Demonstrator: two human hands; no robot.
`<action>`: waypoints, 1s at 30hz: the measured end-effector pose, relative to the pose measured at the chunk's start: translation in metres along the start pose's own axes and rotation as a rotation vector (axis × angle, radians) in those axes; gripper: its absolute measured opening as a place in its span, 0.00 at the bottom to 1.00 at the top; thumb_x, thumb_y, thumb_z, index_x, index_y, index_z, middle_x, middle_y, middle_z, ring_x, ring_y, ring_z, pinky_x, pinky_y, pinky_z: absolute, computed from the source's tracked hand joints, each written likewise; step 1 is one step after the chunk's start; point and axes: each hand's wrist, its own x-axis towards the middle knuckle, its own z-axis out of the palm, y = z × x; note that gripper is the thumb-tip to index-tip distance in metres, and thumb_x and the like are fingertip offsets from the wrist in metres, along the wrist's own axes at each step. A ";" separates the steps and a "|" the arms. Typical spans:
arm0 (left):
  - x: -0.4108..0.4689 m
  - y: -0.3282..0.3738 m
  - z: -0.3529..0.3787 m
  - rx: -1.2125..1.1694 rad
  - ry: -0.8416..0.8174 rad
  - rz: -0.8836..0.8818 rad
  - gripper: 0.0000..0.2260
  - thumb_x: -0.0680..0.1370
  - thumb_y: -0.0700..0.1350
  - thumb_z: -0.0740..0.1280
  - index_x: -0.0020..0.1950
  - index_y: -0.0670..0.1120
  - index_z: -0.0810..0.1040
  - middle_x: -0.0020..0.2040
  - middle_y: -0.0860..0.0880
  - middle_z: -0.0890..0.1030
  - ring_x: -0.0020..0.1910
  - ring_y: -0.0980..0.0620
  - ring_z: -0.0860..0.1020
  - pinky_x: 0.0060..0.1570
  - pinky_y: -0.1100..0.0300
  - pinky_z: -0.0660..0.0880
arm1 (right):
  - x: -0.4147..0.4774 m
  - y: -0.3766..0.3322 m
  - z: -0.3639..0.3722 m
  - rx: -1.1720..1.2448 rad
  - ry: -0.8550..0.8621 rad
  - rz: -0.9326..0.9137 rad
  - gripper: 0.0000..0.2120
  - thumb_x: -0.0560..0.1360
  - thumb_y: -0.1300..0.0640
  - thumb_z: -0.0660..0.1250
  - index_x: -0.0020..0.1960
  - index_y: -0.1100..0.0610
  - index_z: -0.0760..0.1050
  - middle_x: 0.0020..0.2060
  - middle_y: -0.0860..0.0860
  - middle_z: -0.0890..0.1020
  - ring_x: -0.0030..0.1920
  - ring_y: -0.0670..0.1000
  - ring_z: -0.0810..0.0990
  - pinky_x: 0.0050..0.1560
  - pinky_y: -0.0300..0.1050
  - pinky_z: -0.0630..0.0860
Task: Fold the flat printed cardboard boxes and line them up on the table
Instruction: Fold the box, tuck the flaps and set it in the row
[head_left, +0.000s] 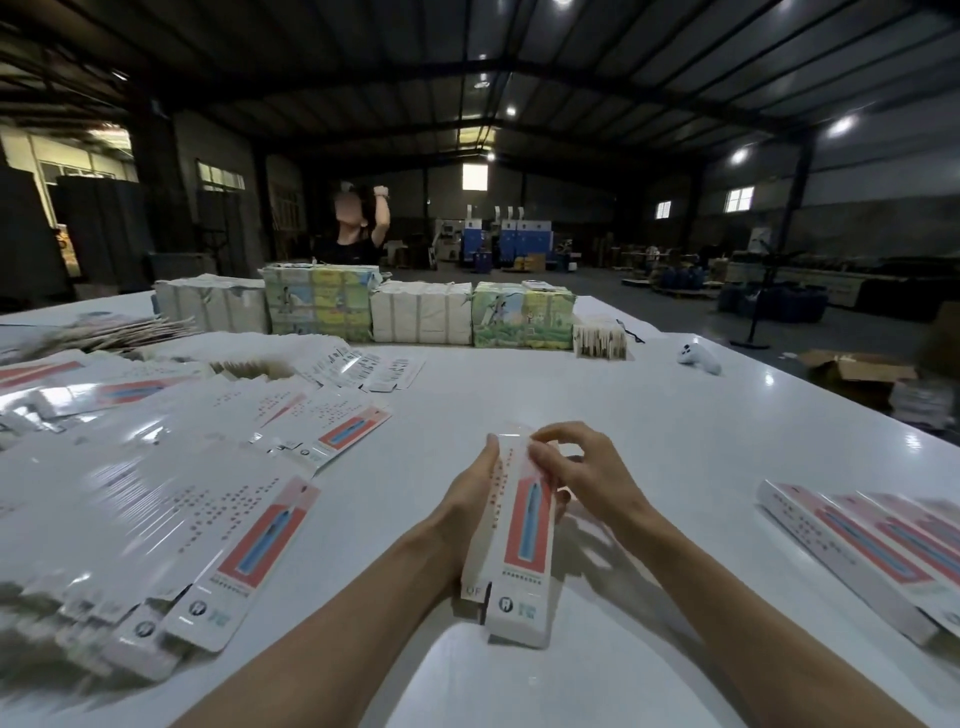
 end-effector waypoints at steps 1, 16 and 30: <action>-0.001 0.001 0.001 -0.026 -0.009 -0.013 0.33 0.84 0.67 0.52 0.64 0.41 0.81 0.54 0.34 0.84 0.48 0.38 0.84 0.59 0.43 0.82 | 0.000 -0.001 -0.001 0.109 -0.022 0.060 0.09 0.82 0.52 0.71 0.52 0.58 0.83 0.54 0.54 0.83 0.45 0.52 0.85 0.38 0.41 0.80; 0.004 0.010 0.012 -0.355 0.012 -0.079 0.29 0.83 0.67 0.57 0.67 0.44 0.78 0.41 0.42 0.81 0.35 0.49 0.80 0.37 0.56 0.81 | -0.002 -0.008 0.002 0.722 -0.125 0.215 0.25 0.77 0.52 0.74 0.71 0.48 0.70 0.56 0.56 0.86 0.57 0.57 0.86 0.60 0.54 0.80; 0.000 0.004 0.015 -0.174 0.105 0.025 0.24 0.86 0.63 0.55 0.71 0.49 0.76 0.58 0.37 0.86 0.54 0.34 0.86 0.58 0.38 0.82 | -0.010 -0.010 0.002 0.483 -0.119 0.115 0.29 0.77 0.42 0.74 0.72 0.43 0.65 0.48 0.57 0.87 0.47 0.60 0.89 0.41 0.50 0.84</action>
